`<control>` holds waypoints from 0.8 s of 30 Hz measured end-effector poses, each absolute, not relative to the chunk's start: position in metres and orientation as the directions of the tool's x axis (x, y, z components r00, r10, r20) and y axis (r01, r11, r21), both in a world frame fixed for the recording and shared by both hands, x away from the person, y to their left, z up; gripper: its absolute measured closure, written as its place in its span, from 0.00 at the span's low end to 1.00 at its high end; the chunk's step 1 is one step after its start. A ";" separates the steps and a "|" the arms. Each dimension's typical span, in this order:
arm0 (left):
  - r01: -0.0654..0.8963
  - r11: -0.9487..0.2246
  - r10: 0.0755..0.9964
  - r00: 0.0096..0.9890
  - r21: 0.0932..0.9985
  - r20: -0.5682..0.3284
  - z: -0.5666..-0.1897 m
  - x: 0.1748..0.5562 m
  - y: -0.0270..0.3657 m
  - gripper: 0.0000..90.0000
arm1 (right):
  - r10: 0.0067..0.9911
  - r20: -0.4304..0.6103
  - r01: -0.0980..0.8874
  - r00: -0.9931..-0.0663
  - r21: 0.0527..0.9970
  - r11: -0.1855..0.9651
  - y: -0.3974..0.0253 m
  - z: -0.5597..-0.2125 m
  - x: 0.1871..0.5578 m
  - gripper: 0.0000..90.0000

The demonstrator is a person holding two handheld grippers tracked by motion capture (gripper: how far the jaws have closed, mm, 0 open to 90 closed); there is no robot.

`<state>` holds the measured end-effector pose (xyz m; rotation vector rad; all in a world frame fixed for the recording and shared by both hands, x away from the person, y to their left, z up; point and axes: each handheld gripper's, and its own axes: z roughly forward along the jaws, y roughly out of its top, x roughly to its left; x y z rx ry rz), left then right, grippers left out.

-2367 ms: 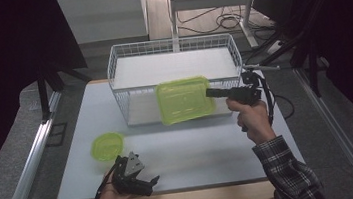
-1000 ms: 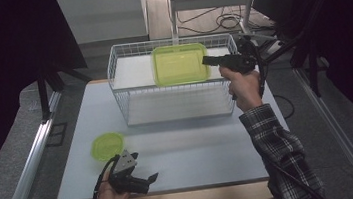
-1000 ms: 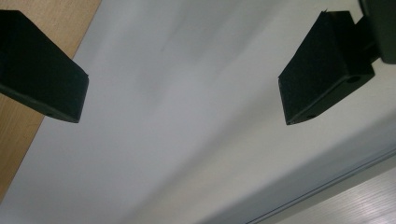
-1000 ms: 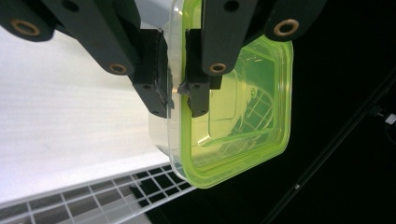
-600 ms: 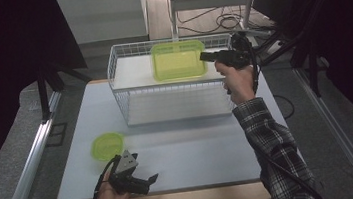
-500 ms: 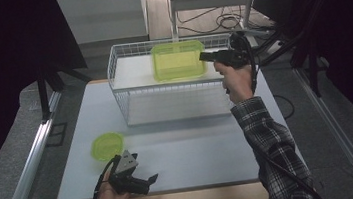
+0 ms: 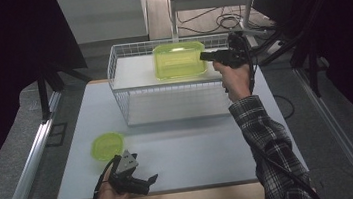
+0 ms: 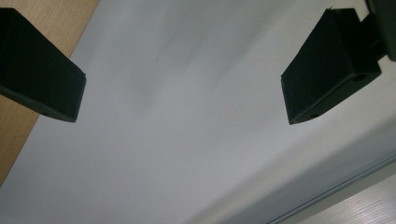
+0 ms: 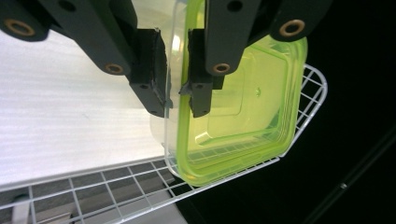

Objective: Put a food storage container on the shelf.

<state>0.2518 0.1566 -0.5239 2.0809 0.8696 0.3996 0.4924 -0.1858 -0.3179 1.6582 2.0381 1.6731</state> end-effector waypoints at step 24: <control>0.442 -0.427 0.703 0.711 0.789 -0.018 -0.524 0.251 0.157 0.00 | 0.812 0.358 0.632 -0.460 0.775 0.016 -0.174 -0.316 0.506 0.65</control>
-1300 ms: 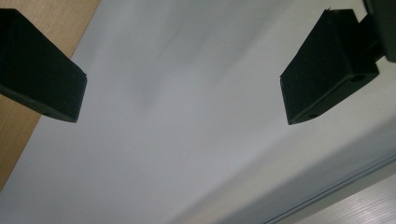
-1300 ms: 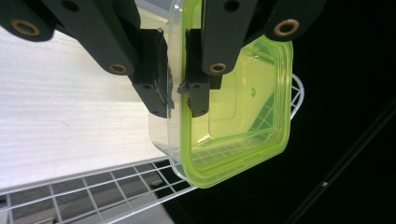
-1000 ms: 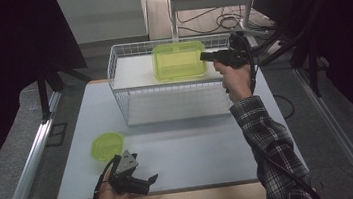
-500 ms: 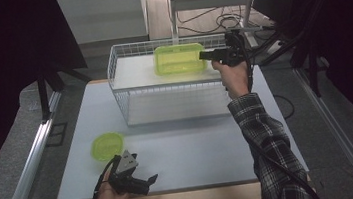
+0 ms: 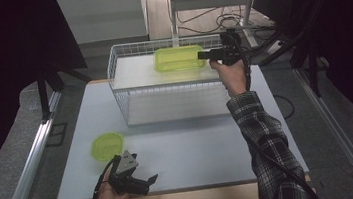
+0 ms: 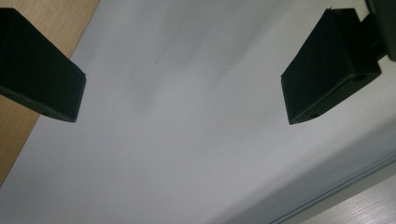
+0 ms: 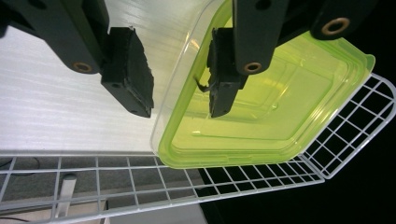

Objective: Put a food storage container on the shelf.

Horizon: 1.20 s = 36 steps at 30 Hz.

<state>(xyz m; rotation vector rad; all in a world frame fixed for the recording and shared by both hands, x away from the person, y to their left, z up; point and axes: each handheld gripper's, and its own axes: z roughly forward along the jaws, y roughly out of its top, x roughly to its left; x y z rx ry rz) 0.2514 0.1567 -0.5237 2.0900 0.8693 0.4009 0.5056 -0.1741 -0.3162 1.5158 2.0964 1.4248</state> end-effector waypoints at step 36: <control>0.484 -0.400 0.737 0.674 0.778 -0.041 -0.520 0.252 0.160 0.05 | 0.730 0.213 0.492 -0.649 0.850 0.189 -0.166 -0.304 0.451 0.19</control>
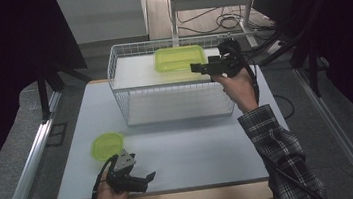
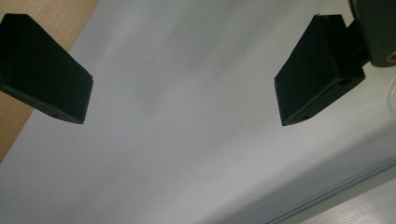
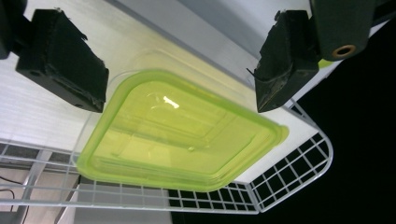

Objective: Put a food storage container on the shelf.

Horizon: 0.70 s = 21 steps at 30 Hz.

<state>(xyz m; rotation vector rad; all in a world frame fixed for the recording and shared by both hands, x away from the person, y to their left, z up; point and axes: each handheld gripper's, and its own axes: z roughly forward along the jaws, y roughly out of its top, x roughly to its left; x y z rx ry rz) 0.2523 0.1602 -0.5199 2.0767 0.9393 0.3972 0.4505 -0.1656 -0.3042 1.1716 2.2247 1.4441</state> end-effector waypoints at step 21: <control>0.478 -0.405 0.711 0.700 0.779 -0.060 -0.524 0.256 0.161 0.04 | 0.701 0.093 0.420 -0.708 0.853 0.311 -0.169 -0.325 0.414 0.07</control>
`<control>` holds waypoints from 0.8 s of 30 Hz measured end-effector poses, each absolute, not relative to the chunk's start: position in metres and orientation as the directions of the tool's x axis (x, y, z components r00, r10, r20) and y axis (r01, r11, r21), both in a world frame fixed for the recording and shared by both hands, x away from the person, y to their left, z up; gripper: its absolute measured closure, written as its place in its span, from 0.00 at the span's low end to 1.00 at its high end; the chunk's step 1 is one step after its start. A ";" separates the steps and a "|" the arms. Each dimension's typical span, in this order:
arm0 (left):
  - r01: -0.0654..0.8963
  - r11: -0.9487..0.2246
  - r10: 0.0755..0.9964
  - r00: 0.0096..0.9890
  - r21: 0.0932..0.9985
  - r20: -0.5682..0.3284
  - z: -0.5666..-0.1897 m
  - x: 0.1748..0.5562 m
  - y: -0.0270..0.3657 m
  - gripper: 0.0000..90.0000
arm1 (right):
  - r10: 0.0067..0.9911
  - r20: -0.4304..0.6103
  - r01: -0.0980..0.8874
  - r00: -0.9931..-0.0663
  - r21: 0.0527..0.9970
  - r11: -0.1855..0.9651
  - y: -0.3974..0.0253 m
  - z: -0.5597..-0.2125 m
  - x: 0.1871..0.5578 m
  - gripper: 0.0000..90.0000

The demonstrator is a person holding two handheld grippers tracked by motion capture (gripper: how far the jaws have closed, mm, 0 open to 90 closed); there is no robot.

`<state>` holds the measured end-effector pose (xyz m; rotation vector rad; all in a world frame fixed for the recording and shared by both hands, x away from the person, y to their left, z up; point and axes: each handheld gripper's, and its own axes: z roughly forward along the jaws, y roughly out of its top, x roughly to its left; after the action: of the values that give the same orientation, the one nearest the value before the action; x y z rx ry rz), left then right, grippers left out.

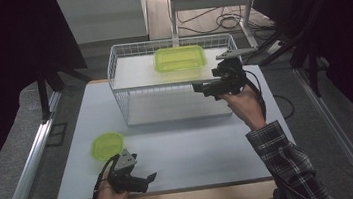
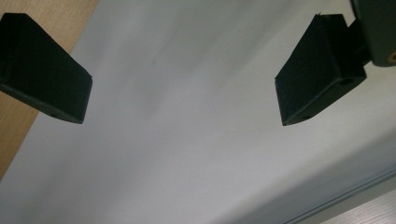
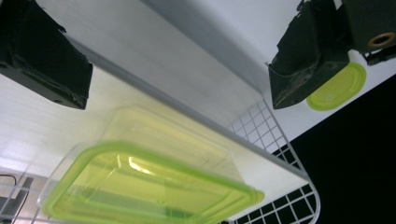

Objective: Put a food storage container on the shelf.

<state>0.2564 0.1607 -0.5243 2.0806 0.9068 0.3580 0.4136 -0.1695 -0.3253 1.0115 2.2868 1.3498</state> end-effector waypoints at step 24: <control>0.507 -0.418 0.706 0.703 0.754 -0.081 -0.527 0.258 0.159 0.04 | 0.684 0.056 0.393 -0.727 0.851 0.348 -0.191 -0.377 0.369 0.00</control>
<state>0.2577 0.1590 -0.5272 2.1080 0.9220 0.3174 0.3685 -0.1913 -0.3774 0.9566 2.3057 1.3237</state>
